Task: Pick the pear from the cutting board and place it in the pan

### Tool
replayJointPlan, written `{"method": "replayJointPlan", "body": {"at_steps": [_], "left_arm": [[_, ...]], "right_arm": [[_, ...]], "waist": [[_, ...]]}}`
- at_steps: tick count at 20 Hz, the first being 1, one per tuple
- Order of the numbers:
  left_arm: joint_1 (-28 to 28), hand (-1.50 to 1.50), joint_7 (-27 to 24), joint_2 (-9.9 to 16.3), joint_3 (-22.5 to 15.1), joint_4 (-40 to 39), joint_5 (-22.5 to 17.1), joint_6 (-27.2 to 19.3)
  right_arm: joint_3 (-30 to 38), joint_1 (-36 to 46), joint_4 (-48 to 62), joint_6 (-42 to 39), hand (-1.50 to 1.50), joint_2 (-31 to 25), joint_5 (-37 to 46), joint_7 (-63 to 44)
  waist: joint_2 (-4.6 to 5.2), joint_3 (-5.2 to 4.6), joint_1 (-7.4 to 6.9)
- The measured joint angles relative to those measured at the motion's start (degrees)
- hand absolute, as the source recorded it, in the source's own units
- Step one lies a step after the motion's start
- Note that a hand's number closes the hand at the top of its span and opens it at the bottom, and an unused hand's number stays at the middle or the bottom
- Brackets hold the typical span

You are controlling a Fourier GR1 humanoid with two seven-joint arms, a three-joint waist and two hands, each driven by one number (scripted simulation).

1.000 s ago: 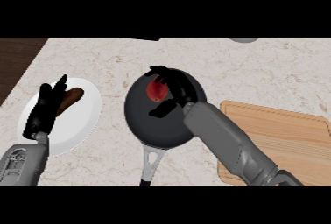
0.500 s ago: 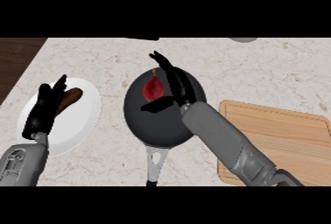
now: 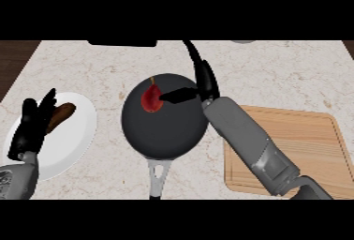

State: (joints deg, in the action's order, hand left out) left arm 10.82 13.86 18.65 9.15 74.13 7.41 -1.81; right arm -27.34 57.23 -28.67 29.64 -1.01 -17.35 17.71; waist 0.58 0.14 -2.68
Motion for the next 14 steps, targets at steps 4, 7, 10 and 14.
{"method": "replayJointPlan", "body": {"at_steps": [4, 7, 10, 14], "left_arm": [[-2.08, 0.0, 0.5, 0.04, 0.62, 1.96, -0.1, -0.31], [-2.86, 0.0, -0.59, 0.04, 1.24, 1.41, -0.08, -0.45], [-3.58, 0.0, 0.63, -0.22, 1.13, 2.98, 0.34, -0.84], [-3.62, 0.0, -0.38, 0.08, 1.79, 2.18, -0.09, -0.1]], "right_arm": [[3.82, -1.05, -0.96, -5.22, -1.5, -5.62, -1.62, 1.32], [5.78, -3.34, -3.02, -10.09, -1.5, -10.5, -2.42, 2.22], [7.6, -5.96, -4.94, -15.02, -1.5, -14.93, -2.9, 3.23], [10.23, -8.0, -5.56, -23.94, -1.5, -22.06, -3.94, 4.03]], "waist": [[-0.38, 0.01, 1.39], [-0.62, 0.09, 2.19], [-0.68, 0.04, 2.46], [-0.65, 0.05, 2.61]]}}
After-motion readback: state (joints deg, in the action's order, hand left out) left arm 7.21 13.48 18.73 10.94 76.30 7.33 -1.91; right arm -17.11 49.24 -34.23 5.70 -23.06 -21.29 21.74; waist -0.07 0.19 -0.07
